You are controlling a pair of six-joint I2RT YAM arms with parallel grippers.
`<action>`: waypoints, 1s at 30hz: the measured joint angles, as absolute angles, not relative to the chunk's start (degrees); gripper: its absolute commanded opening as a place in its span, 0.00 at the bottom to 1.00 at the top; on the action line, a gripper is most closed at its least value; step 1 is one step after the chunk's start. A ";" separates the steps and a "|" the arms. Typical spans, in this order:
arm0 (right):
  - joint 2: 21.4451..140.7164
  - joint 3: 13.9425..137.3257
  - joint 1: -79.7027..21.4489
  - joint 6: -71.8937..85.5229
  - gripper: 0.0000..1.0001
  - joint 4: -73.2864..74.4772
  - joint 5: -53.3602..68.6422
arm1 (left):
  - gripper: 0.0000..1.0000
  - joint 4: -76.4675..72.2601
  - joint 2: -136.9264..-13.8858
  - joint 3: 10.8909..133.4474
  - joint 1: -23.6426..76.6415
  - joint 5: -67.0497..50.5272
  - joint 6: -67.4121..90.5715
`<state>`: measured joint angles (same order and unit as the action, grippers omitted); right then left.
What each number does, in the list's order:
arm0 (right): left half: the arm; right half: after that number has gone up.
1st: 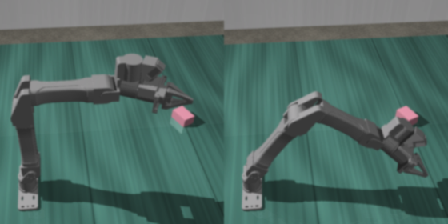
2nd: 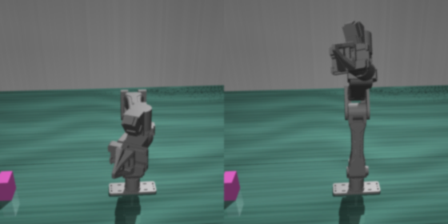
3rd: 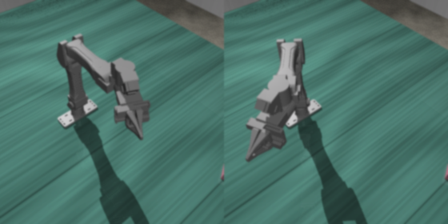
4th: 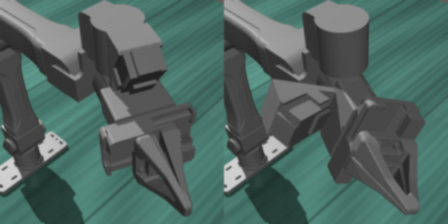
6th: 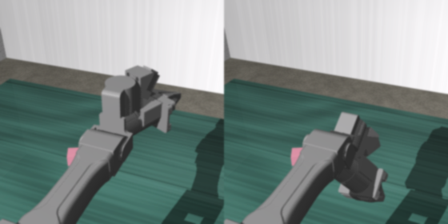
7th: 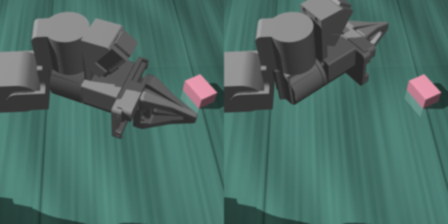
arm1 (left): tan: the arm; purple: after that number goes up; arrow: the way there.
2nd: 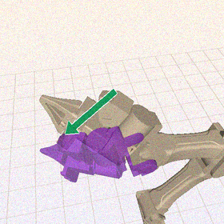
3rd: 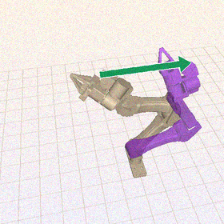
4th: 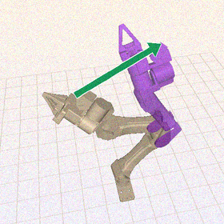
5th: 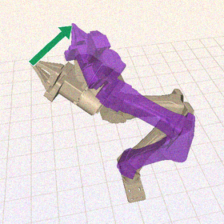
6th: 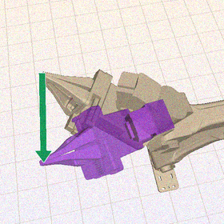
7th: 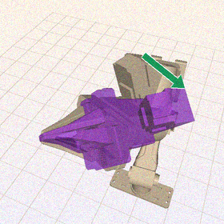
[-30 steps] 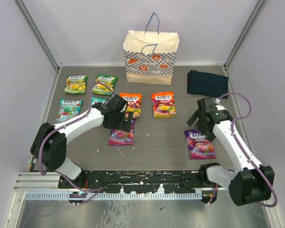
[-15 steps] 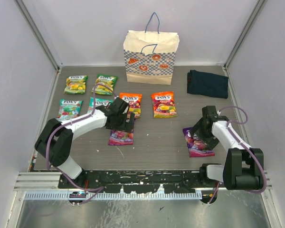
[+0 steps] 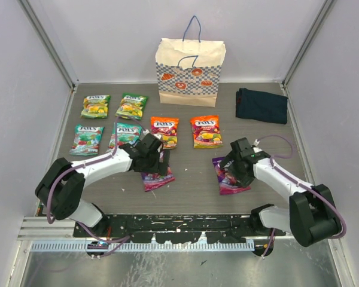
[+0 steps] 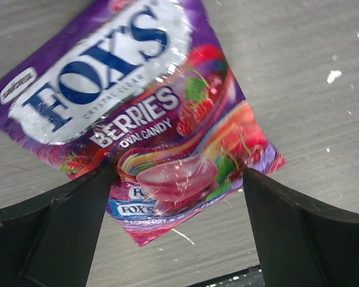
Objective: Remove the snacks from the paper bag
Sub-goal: Move the snack to the center of the board, then adjust the snack at the center of the board.
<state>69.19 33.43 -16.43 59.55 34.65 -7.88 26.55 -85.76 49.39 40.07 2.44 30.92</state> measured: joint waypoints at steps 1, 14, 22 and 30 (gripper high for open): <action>69.93 33.61 -19.05 61.91 1.00 34.09 -7.84 | 0.92 26.65 -85.56 49.23 41.23 2.66 31.35; 82.39 42.78 -36.45 76.51 1.00 30.17 -4.14 | 0.95 28.12 -86.19 49.36 51.09 4.32 31.70; 85.95 51.99 -39.35 75.72 1.00 39.53 -8.64 | 0.98 40.88 -79.70 51.64 51.27 7.46 31.88; 90.43 71.07 -44.51 72.07 0.87 44.05 -14.72 | 0.81 43.77 -70.61 55.86 42.68 4.93 36.62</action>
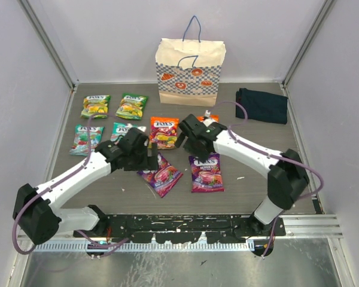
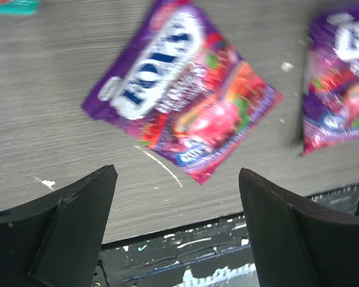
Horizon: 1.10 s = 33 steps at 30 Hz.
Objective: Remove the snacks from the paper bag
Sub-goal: Adjust the snack at the center of the board.
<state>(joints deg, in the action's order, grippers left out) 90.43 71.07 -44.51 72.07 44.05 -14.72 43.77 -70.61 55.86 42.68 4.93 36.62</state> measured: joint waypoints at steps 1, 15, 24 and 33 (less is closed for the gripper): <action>92.31 72.99 -45.17 70.83 0.84 43.92 -14.87 | 0.79 43.18 -70.00 54.41 39.79 3.40 37.60; 109.01 75.81 -49.10 60.12 0.45 36.84 -10.00 | 0.54 34.04 -80.34 44.75 30.30 -6.28 45.84; 107.87 70.52 -50.72 57.30 0.42 31.86 -8.40 | 0.54 32.34 -84.47 44.93 30.26 -5.93 43.55; 105.97 68.25 -55.48 57.12 0.42 33.12 -6.20 | 0.57 33.50 -88.53 49.91 30.02 -3.86 34.26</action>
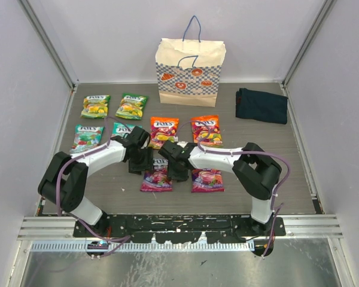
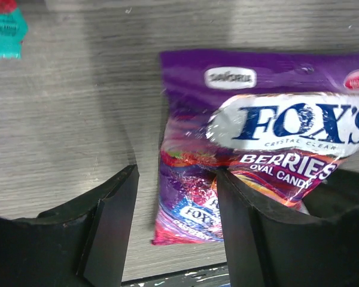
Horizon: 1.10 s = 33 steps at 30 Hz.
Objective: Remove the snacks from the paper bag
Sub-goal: Adjust the snack at the center of the board.
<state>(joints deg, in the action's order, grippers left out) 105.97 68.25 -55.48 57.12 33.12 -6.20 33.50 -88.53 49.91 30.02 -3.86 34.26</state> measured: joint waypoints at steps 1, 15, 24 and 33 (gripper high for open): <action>105.82 68.07 -56.01 57.12 0.42 33.45 -5.56 | 0.57 33.39 -88.92 50.37 29.98 -3.79 33.45; 105.08 67.22 -57.41 56.60 0.43 36.27 -3.09 | 0.60 35.27 -92.16 54.08 29.98 -5.08 29.47; 105.08 67.26 -55.20 55.07 0.43 36.29 -3.11 | 0.61 38.11 -89.43 52.16 29.98 -4.75 32.36; 106.08 68.75 -54.26 53.23 0.42 36.49 -3.18 | 0.62 39.46 -88.86 52.10 29.98 -4.32 33.85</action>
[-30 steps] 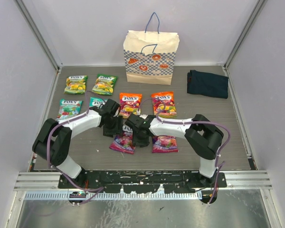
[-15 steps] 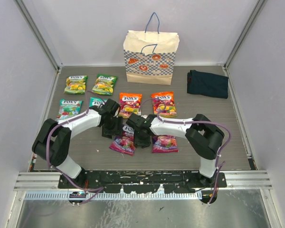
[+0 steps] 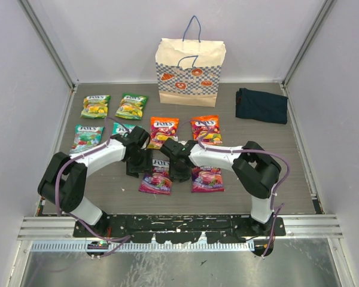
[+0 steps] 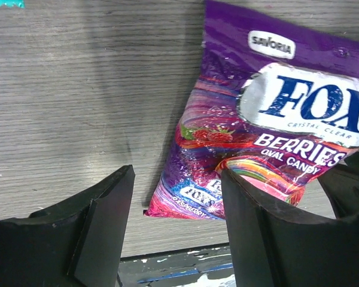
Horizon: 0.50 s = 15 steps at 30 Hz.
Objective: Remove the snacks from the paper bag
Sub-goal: Adjust the snack at the center of the board.
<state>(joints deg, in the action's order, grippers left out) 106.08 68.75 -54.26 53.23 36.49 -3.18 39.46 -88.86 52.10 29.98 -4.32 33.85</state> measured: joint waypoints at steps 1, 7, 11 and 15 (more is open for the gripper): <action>106.28 69.08 -54.13 52.95 0.42 36.47 -3.31 | 0.62 39.68 -88.86 52.18 29.98 -4.25 33.85; 106.48 70.57 -52.73 51.24 0.45 37.39 -3.86 | 0.70 42.48 -88.90 55.51 29.98 -4.01 33.67; 105.67 72.23 -50.04 49.60 0.59 38.74 -4.16 | 0.79 46.83 -89.52 64.86 29.98 -2.70 32.93; 100.73 72.51 -47.33 47.46 0.79 41.17 -5.19 | 0.86 48.93 -89.84 73.06 29.98 -2.11 31.64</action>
